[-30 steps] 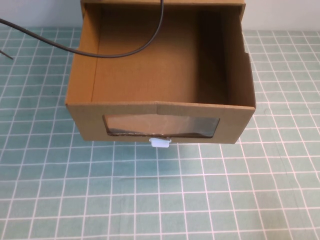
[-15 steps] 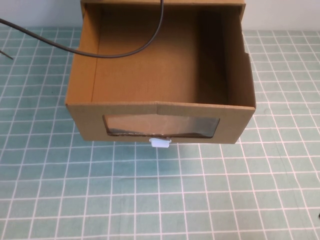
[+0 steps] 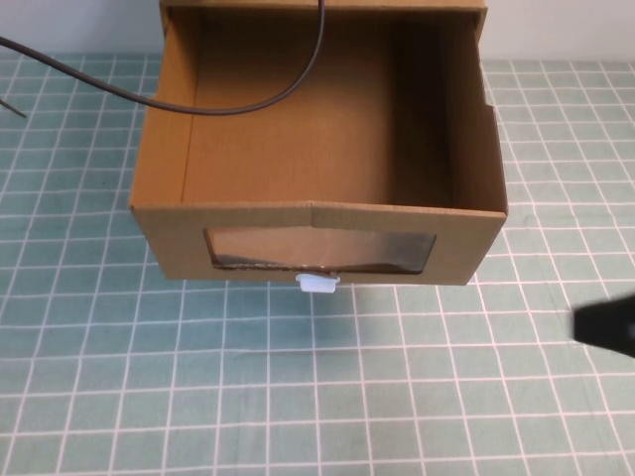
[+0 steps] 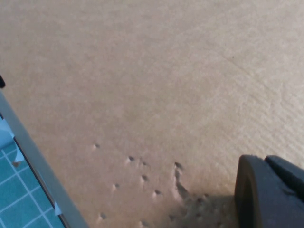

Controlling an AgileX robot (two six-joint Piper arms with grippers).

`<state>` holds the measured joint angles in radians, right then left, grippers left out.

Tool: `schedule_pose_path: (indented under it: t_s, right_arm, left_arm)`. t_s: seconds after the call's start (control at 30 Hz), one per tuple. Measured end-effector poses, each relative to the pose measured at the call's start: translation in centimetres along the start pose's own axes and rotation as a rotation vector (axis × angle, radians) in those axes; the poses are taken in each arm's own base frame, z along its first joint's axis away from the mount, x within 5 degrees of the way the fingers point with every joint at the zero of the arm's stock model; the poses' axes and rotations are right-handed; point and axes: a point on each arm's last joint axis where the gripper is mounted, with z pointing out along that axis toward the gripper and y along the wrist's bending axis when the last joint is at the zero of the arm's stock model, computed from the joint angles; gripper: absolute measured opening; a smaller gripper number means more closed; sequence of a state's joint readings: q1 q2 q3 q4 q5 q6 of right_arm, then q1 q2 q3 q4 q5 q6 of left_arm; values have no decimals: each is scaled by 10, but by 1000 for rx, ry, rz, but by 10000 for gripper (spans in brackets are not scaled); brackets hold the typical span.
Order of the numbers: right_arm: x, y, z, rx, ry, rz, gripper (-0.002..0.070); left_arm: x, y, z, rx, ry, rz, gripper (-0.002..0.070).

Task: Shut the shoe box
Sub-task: Close the shoe box with your right arm

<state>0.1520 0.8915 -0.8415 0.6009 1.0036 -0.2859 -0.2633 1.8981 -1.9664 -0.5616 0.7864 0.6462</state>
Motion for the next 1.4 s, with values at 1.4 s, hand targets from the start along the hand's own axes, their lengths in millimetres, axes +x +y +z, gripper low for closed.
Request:
schedule_pose_path:
  t_s: [1.4]
  right_arm:
    - [-81,92,131,-69,-223,-183,-11]
  left_arm:
    - [0,0,0,-2,4,-7,-5]
